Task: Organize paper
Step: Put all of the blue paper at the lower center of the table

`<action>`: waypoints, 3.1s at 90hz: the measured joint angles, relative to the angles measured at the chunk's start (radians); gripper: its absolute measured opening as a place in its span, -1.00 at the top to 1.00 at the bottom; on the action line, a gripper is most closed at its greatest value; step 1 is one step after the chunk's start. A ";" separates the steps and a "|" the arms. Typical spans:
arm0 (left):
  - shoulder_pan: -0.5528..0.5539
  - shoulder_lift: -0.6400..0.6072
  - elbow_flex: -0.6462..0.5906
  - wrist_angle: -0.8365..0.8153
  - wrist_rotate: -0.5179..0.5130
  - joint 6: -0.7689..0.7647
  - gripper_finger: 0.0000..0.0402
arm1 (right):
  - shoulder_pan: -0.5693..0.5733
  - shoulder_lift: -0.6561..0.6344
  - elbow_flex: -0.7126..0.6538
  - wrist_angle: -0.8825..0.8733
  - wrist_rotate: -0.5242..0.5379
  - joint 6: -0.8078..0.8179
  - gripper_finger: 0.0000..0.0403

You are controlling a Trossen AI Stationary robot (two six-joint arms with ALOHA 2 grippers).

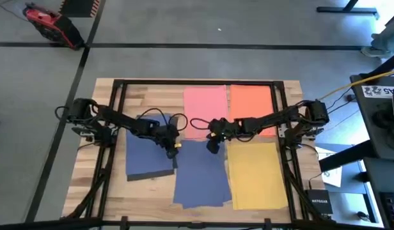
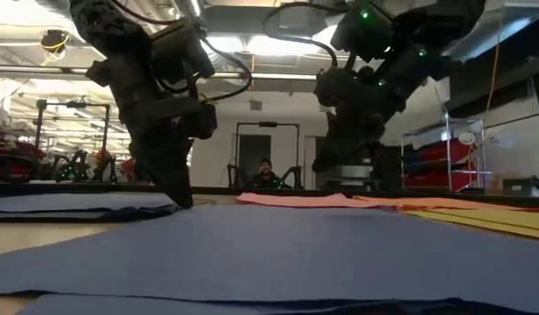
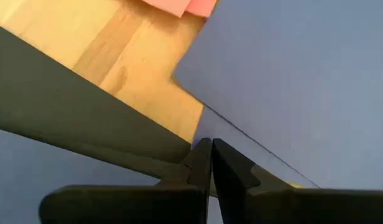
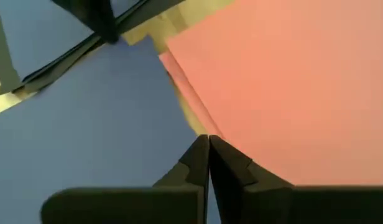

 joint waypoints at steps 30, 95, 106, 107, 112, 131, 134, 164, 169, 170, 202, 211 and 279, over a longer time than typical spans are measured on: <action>0.015 -0.013 -0.001 -0.101 0.007 0.051 1.00 | 0.003 0.000 0.000 -0.010 0.000 -0.013 1.00; 0.019 -0.088 -0.028 -0.118 -0.020 0.015 1.00 | 0.042 0.004 -0.001 -0.291 -0.027 0.114 1.00; 0.022 -0.088 -0.029 -0.110 -0.023 0.015 1.00 | 0.051 0.031 -0.001 -0.286 -0.037 0.138 1.00; 0.022 -0.088 -0.029 -0.110 -0.023 0.015 1.00 | 0.050 0.034 -0.001 -0.285 -0.037 0.141 1.00; 0.025 -0.088 -0.029 -0.103 -0.023 0.015 1.00 | 0.050 0.047 0.002 -0.281 -0.050 0.145 1.00; 0.025 -0.088 -0.030 -0.097 -0.027 0.026 1.00 | 0.044 0.077 0.002 -0.246 -0.056 0.137 1.00; 0.025 -0.088 -0.030 -0.097 -0.027 0.026 1.00 | 0.042 0.077 0.001 -0.237 -0.060 0.137 1.00; 0.025 -0.087 -0.030 -0.093 -0.035 0.026 1.00 | 0.016 0.080 0.000 -0.187 -0.064 0.110 1.00; 0.025 -0.087 -0.030 -0.093 -0.037 0.026 1.00 | 0.016 0.081 0.000 -0.184 -0.060 0.110 1.00; 0.025 -0.087 -0.030 -0.093 -0.037 0.026 1.00 | 0.016 0.081 0.000 -0.184 -0.060 0.110 1.00; 0.026 -0.087 -0.029 -0.097 -0.040 0.052 1.00 | 0.014 0.066 0.000 -0.194 -0.032 0.109 1.00; 0.026 -0.087 -0.029 -0.098 -0.040 0.056 1.00 | 0.014 0.058 0.000 -0.211 -0.016 0.108 1.00; 0.016 -0.097 -0.017 -0.103 -0.042 0.077 1.00 | 0.002 0.012 -0.002 -0.284 -0.004 -0.013 1.00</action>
